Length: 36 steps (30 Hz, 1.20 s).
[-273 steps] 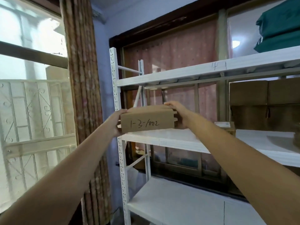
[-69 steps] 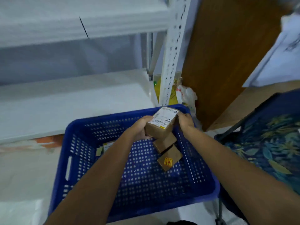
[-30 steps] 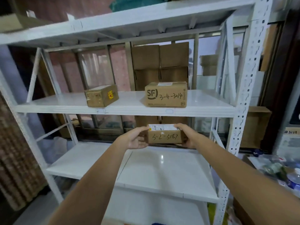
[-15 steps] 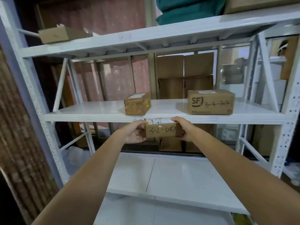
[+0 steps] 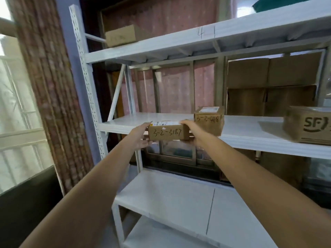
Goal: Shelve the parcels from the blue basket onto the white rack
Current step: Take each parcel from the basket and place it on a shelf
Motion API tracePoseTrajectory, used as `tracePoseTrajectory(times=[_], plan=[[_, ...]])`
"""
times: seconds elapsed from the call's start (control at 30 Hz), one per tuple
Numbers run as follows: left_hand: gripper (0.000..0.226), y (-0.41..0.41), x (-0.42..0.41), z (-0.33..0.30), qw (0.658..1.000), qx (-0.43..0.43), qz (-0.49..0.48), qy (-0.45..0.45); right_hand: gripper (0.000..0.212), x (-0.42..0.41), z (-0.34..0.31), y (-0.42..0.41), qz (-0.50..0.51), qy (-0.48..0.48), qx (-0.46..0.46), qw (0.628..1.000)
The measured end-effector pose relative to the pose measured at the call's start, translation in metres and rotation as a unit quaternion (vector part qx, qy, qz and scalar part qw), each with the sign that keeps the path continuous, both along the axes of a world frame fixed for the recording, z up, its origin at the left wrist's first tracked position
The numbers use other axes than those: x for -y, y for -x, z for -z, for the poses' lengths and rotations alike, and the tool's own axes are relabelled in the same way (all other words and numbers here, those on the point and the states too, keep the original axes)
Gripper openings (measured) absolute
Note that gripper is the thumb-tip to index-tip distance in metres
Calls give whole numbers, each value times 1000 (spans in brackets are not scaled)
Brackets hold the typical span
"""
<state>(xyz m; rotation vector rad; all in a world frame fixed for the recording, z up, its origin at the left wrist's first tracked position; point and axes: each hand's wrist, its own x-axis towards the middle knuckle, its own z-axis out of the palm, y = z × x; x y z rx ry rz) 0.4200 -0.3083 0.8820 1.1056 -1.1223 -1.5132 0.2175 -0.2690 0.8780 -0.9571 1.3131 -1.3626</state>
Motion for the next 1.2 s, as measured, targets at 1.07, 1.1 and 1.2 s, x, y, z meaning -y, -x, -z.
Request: tracePoseTrajectory(times=[1.07, 1.1, 1.2], plan=[[68, -90, 329, 35, 934, 269, 49, 228, 57, 259, 21, -123, 280, -26, -271, 921], [77, -90, 335, 40, 934, 268, 56, 230, 56, 256, 23, -126, 284, -27, -278, 917], [86, -95, 331, 38, 936, 260, 80, 221, 58, 253, 25, -130, 286, -32, -295, 911]])
